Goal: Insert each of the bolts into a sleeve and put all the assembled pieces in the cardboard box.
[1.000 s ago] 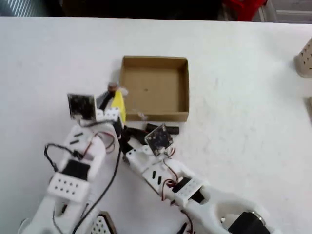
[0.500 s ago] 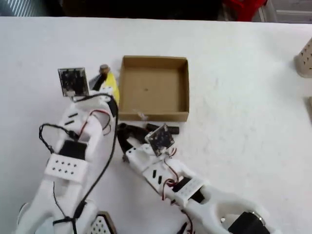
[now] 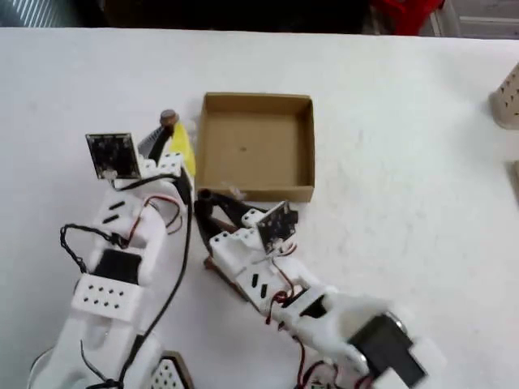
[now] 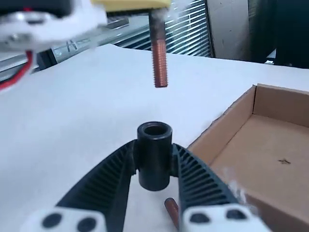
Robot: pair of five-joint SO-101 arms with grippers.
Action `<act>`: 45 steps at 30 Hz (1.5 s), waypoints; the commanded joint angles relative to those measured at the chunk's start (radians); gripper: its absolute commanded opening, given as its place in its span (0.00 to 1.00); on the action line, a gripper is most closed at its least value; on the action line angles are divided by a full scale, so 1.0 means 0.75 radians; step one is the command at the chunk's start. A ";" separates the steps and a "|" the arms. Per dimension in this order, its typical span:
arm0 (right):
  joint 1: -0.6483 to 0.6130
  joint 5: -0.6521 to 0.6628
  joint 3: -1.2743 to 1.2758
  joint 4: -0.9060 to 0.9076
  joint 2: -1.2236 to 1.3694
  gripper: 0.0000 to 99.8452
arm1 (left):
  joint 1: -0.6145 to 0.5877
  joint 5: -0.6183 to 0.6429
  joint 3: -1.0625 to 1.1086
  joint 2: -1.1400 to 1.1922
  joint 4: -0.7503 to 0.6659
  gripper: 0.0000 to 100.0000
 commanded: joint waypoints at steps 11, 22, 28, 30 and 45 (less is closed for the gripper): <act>0.001 -0.010 -0.153 -0.349 0.343 0.02 | 0.058 -0.129 -0.016 -0.060 0.106 0.02; -0.005 -0.010 -0.158 -0.265 0.337 0.02 | 0.101 -0.129 -0.016 -0.060 0.153 0.02; -0.005 -0.010 -0.158 -0.265 0.343 0.02 | 0.138 -0.131 0.000 -0.206 0.284 0.02; -0.005 -0.010 -0.158 -0.265 0.343 0.02 | 0.142 -0.131 0.033 -0.337 0.313 0.02; -0.050 -0.008 -0.149 -0.204 0.332 0.02 | 0.214 -0.196 0.166 -0.467 0.309 0.02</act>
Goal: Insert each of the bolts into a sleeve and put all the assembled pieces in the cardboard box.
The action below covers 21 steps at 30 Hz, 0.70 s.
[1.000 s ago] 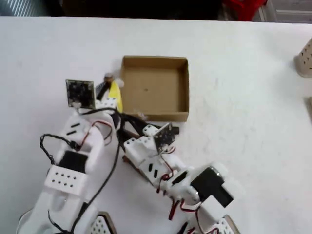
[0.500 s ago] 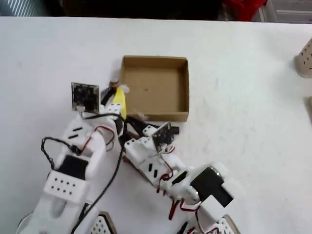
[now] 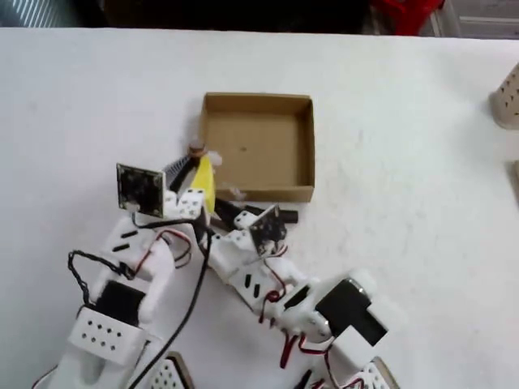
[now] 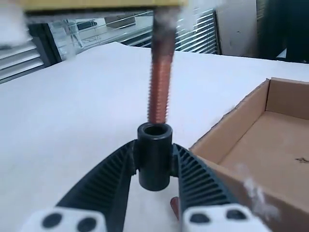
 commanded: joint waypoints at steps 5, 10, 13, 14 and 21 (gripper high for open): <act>-0.021 -0.008 -0.027 0.058 -0.019 0.02 | 0.007 -0.151 -0.016 0.050 0.002 0.02; -0.021 0.094 -0.012 0.064 -0.019 0.02 | 0.001 -0.198 -0.049 0.154 0.012 0.02; -0.024 0.104 -0.008 0.064 -0.019 0.02 | -0.013 -0.207 -0.049 0.161 0.014 0.02; -0.024 0.104 -0.008 0.062 -0.019 0.02 | -0.011 -0.207 -0.049 0.161 0.025 0.02; -0.017 0.104 -0.004 0.056 -0.032 0.02 | -0.009 -0.205 -0.043 0.161 0.061 0.02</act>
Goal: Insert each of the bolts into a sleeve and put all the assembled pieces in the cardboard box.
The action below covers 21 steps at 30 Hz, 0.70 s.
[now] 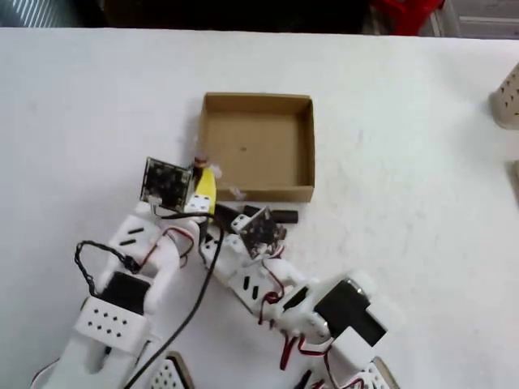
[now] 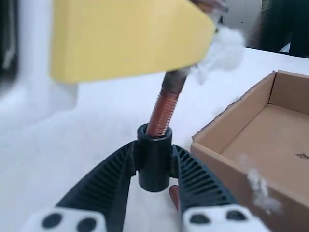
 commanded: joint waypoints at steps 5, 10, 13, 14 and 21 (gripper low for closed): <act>0.019 0.018 0.041 0.003 -0.140 0.02 | -0.003 -0.006 0.035 0.001 -0.092 0.02; 0.066 0.016 0.055 0.040 -0.230 0.02 | 0.001 -0.006 0.072 0.001 -0.131 0.02; 0.069 0.016 0.047 0.138 -0.265 0.02 | 0.001 -0.006 0.076 0.001 -0.127 0.02; 0.071 0.016 0.047 0.157 -0.275 0.02 | 0.001 -0.006 0.076 0.001 -0.123 0.02; 0.118 0.008 0.043 0.251 -0.384 0.02 | 0.001 -0.010 0.082 0.001 -0.117 0.02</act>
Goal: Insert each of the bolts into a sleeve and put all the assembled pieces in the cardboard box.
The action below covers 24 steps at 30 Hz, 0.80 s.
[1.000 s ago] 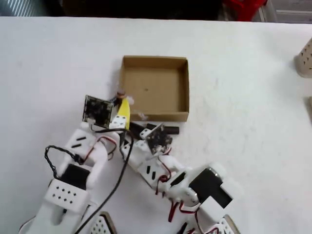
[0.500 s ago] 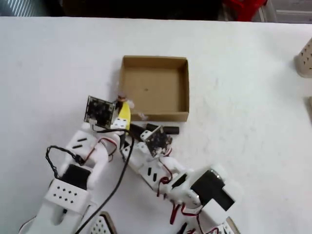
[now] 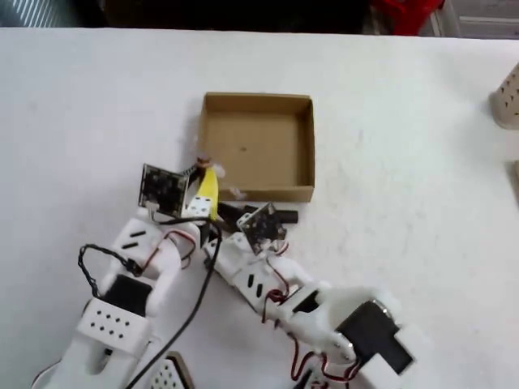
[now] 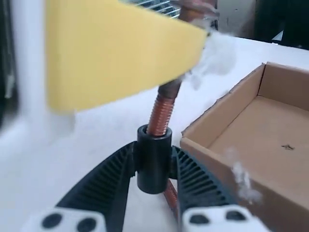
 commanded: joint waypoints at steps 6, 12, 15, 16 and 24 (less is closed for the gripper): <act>0.118 -0.141 -0.049 0.060 -0.161 0.02 | 0.046 -0.010 0.004 0.001 -0.020 0.02; 0.109 -0.141 -0.047 0.056 -0.152 0.02 | 0.077 -0.016 0.104 0.001 -0.186 0.02; 0.111 -0.141 -0.047 0.056 -0.152 0.02 | 0.075 -0.016 0.121 0.001 -0.209 0.02; 0.111 -0.141 -0.047 0.056 -0.152 0.02 | 0.075 -0.016 0.121 0.003 -0.209 0.02; 0.144 -0.141 -0.047 0.050 -0.159 0.02 | 0.075 -0.014 0.115 0.003 -0.057 0.27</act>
